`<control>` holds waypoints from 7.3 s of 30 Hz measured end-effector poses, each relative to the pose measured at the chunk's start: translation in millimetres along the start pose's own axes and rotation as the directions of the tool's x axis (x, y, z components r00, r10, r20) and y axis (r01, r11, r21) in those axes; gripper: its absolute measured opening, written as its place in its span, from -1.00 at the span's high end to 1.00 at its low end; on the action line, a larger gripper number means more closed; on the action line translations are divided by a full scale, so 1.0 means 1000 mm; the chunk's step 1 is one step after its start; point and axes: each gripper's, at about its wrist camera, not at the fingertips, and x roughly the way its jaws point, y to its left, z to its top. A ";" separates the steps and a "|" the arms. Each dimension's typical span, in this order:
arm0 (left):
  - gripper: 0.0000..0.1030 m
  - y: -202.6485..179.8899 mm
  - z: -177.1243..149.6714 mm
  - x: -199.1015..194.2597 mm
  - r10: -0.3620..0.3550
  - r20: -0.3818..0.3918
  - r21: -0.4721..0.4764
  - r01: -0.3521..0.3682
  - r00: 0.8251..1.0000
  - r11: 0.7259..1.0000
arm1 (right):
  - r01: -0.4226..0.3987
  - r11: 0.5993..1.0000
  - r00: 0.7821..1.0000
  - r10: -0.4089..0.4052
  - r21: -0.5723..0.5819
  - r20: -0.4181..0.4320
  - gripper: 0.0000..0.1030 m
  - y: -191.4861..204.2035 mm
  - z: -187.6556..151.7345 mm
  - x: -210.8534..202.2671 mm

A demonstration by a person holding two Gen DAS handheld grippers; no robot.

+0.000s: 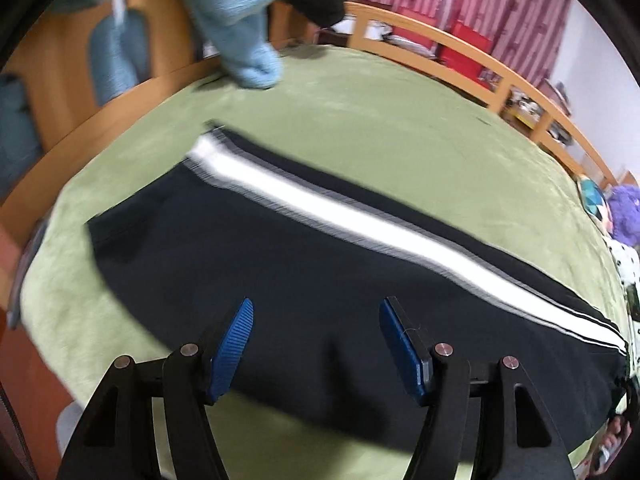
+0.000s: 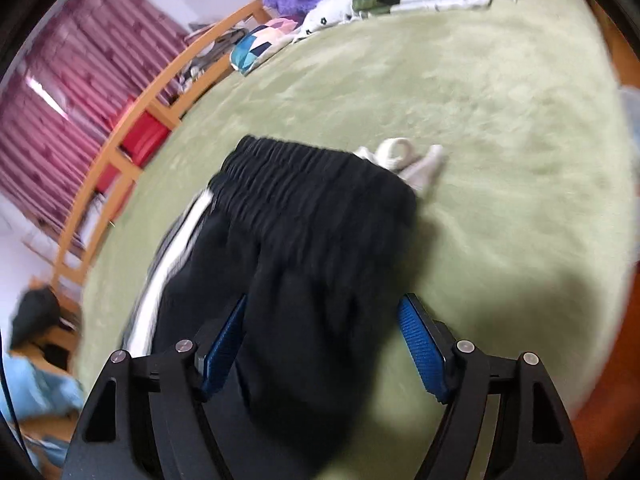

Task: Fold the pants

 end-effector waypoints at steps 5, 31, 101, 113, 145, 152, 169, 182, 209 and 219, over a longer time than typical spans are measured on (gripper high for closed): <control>-0.24 -0.046 0.006 0.004 -0.023 0.009 0.060 0.022 1.000 0.998 | -0.112 0.982 0.979 0.136 -0.152 0.151 0.27 0.033 0.029 -0.031; -0.24 -0.087 0.061 0.037 -0.075 0.013 0.245 0.070 0.997 0.967 | -0.203 0.581 0.979 0.146 -0.788 -0.145 -0.42 0.225 -0.068 0.010; 0.15 0.212 -0.001 0.075 -0.287 0.133 -0.504 0.314 0.949 0.805 | -0.084 0.789 0.968 -0.081 -0.609 -0.238 0.20 0.218 -0.218 -0.040; 0.77 0.208 0.006 0.047 -0.305 0.167 -0.513 0.346 0.938 0.786 | -0.125 0.799 0.974 -0.015 -0.588 -0.226 0.20 0.211 -0.211 -0.058; -0.19 -0.227 -0.104 -0.039 -0.507 -0.257 0.280 0.566 0.823 0.775 | -0.177 0.843 0.982 0.113 -0.507 -0.154 0.20 0.091 -0.151 -0.117; -0.41 -0.141 -0.066 -0.058 -0.447 -0.109 0.267 0.460 0.888 0.847 | -0.345 0.800 0.933 0.234 -0.491 -0.275 0.07 0.152 -0.180 -0.084; -0.44 -0.017 -0.050 -0.020 -0.298 -0.061 0.105 0.303 0.953 0.947 | -0.387 0.715 0.919 0.252 -0.582 -0.302 0.65 0.234 -0.216 -0.037; -0.44 -0.056 -0.044 0.022 -0.371 -0.147 0.137 0.391 0.917 0.910 | -0.267 0.733 0.957 0.126 -0.625 -0.261 -0.19 0.178 -0.195 -0.048; -0.32 -0.099 0.003 0.123 -0.496 -0.349 0.102 0.558 0.795 0.824 | -0.061 0.988 0.998 0.058 -0.145 -0.024 -0.47 0.017 -0.009 0.026; 0.80 -0.089 0.026 0.093 -0.575 -0.289 0.068 0.616 0.765 0.785 | -0.034 0.966 0.996 0.054 -0.257 0.073 0.52 0.076 -0.012 -0.017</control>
